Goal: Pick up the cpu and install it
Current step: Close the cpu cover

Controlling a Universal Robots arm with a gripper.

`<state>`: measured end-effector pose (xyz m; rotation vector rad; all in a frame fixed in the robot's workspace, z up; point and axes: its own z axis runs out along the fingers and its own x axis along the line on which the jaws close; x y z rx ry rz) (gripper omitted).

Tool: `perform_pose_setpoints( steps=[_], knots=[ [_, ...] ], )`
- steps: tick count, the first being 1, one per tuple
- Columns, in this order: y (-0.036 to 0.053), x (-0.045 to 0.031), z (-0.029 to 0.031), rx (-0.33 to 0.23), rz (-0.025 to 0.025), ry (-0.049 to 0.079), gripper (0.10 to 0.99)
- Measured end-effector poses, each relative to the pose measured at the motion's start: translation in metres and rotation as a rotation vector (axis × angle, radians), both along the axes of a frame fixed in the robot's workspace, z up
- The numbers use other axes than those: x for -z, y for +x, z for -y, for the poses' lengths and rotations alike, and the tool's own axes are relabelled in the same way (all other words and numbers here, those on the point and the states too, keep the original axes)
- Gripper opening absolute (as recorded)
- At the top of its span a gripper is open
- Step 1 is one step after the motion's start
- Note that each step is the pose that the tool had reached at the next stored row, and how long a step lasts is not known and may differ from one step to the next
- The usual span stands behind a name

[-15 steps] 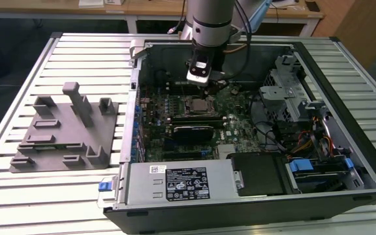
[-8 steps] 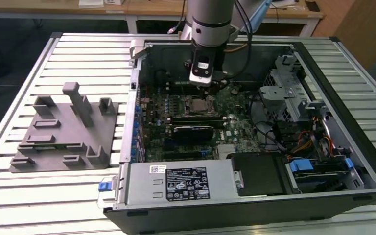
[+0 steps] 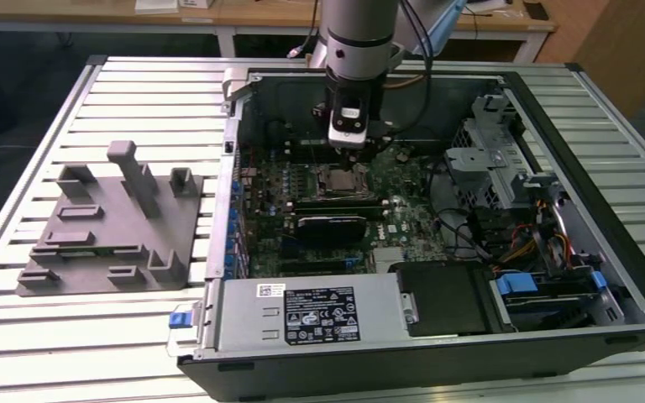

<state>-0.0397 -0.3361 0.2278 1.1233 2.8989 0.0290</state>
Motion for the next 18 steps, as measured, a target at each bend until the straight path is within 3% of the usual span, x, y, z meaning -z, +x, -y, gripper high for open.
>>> perform_pose_setpoints(
  steps=[9,18],
  knots=[
    [-0.0018,0.0005,0.0007,-0.064,0.0001,-0.003,0.106],
    [-0.0018,0.0027,0.0008,-0.223,0.0002,-0.004,0.106]
  ],
)
